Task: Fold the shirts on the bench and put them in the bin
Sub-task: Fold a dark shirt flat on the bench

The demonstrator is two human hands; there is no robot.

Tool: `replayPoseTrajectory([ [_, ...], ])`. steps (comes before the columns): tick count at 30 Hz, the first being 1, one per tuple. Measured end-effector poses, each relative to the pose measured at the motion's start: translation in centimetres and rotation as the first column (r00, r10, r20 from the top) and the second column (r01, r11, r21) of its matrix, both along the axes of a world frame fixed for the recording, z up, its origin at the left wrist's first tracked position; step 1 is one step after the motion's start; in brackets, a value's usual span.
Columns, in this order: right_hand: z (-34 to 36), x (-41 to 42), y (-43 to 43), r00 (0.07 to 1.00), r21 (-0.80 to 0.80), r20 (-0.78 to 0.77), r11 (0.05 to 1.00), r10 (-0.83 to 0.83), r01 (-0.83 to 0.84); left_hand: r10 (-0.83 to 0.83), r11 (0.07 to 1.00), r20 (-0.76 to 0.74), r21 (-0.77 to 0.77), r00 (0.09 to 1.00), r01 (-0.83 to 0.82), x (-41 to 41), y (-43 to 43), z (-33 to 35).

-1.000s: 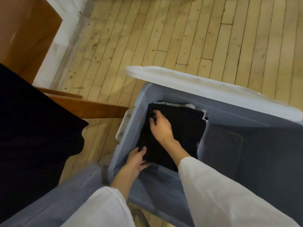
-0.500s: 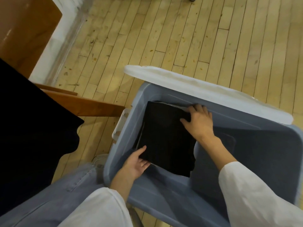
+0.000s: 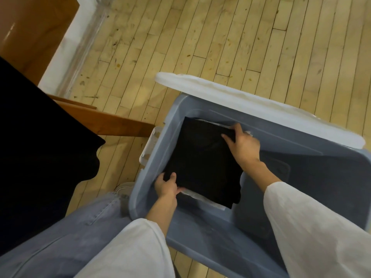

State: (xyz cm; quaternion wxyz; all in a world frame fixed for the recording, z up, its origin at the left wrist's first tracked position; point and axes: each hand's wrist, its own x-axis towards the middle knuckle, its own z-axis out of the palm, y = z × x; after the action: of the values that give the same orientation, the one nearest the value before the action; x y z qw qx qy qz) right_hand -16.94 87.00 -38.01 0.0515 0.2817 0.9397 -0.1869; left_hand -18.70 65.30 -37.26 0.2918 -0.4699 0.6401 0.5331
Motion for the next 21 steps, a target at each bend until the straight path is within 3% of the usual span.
replayPoseTrajectory([
  [2, 0.0, 0.3, 1.0, 0.998, -0.129, 0.055, 0.991, -0.017, 0.024, 0.033, 0.995, -0.029, -0.093, 0.999, -0.036, -0.2, 0.5, -0.6],
  [4, 1.0, 0.5, 2.9, 0.987, -0.45, 0.144, 0.884, -0.068, 0.127, 0.01, 0.973, -0.067, -0.228, 0.998, -0.025, -0.1, 1.3, -0.3],
  [5, 1.5, 0.7, 3.9, 0.977, -0.549, 0.199, 0.818, -0.071, 0.171, -0.076, 0.937, -0.078, -0.347, 0.994, 0.045, 0.4, 1.9, 0.1],
  [7, 1.6, 1.0, 4.7, 0.969, -0.541, 0.24, 0.821, -0.057, 0.182, -0.446, 0.717, -0.085, -0.63, 0.891, 0.299, 2.5, 2.9, 1.3],
  [8, 1.2, 1.0, 4.4, 0.976, -0.493, 0.199, 0.851, -0.092, 0.181, -0.652, 0.579, -0.125, -0.719, 0.748, 0.385, 3.9, 3.5, 1.6],
  [10, 0.6, 1.4, 2.7, 0.975, -0.358, 0.073, 0.907, -0.21, 0.222, -0.932, 0.338, -0.196, -0.771, 0.304, 0.54, 6.5, 4.7, 1.1],
  [12, -0.5, 2.1, 0.8, 0.954, -0.147, -0.096, 0.952, -0.285, 0.27, -0.992, 0.036, -0.115, -0.675, -0.056, 0.737, 7.4, 5.7, 0.1],
  [14, -0.8, 2.3, -0.9, 0.895, 0.043, -0.373, 0.958, -0.247, 0.282, -0.984, -0.143, -0.017, -0.524, -0.178, 0.84, 7.2, 6.2, -0.7],
  [16, -0.8, 1.3, -2.7, 0.852, 0.079, -0.523, 0.996, 0.008, 0.039, -0.981, -0.186, 0.059, -0.544, -0.185, 0.818, 7.0, 6.1, -1.4],
  [17, -1.2, 0.4, -3.4, 0.855, 0.081, -0.487, 0.984, 0.178, -0.158, -0.98, -0.197, 0.09, -0.591, -0.179, 0.782, 6.8, 5.9, -1.4],
  [19, -3.4, -0.8, -3.9, 0.838, 0.12, -0.243, 0.872, 0.49, -0.475, -0.959, -0.283, 0.149, -0.566, -0.241, 0.775, 7.0, 5.6, -1.8],
  [21, -5.8, -1.4, -2.9, 0.804, 0.132, 0.01, 0.796, 0.595, -0.591, -0.903, -0.429, 0.207, -0.478, -0.377, 0.766, 7.4, 5.8, -2.1],
])
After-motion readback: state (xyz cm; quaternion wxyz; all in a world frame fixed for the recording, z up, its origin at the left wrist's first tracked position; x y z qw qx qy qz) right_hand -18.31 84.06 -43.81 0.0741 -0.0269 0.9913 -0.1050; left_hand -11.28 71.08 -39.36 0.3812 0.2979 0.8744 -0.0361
